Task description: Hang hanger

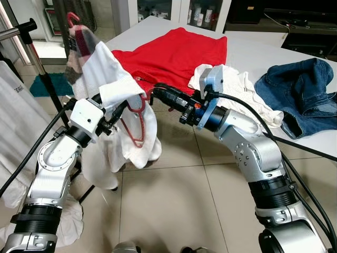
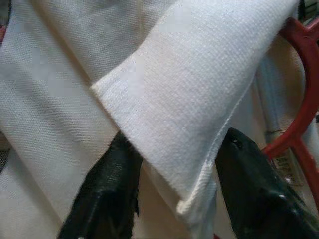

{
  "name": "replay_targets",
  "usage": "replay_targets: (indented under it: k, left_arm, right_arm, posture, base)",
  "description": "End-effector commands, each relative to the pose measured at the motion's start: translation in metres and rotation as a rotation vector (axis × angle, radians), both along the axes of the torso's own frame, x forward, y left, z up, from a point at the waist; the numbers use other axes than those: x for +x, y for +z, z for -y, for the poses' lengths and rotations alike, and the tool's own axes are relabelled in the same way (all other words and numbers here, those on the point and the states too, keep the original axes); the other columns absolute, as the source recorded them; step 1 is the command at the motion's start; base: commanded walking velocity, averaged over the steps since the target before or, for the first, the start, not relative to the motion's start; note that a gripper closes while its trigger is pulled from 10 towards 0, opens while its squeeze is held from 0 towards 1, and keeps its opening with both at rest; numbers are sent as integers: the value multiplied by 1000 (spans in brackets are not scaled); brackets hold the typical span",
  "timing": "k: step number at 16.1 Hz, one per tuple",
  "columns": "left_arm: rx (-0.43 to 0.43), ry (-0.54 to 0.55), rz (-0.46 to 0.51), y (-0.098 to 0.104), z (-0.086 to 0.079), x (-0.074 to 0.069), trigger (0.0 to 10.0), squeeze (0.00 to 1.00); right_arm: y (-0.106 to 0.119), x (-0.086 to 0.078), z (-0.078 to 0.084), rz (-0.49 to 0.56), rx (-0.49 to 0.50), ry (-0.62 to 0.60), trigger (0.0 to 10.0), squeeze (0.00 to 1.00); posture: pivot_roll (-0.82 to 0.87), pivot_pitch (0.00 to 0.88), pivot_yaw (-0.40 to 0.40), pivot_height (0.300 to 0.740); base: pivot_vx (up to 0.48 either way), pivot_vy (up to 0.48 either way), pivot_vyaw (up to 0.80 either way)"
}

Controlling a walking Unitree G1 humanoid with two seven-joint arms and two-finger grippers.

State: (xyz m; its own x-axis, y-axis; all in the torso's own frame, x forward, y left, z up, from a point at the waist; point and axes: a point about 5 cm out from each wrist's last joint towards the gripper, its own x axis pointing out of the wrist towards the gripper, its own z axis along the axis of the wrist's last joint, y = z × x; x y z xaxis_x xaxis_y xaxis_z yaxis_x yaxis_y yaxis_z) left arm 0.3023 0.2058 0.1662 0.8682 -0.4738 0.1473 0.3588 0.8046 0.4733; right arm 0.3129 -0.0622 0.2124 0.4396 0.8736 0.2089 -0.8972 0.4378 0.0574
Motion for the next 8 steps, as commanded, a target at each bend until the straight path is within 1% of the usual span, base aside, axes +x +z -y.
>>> replay_targets:
  k: [1,3,8]
  left_arm:
    - [11,-23,-5,1,4,3,0,0]
    - [17,-21,3,2,5,4,0,0]
    - [6,-75,35,6,12,1,0,0]
  right_arm:
    - [10,-3,1,40,11,12,0,47]
    - [10,-3,3,44,1,15,0,51]
    - [6,-1,3,38,-38,11,0,47]
  posture:
    - [89,0,-51,740]
    - [87,0,-53,740]
    - [89,0,-57,740]
  base:
    - [0,0,0]
    - [0,0,0]
    - [0,0,0]
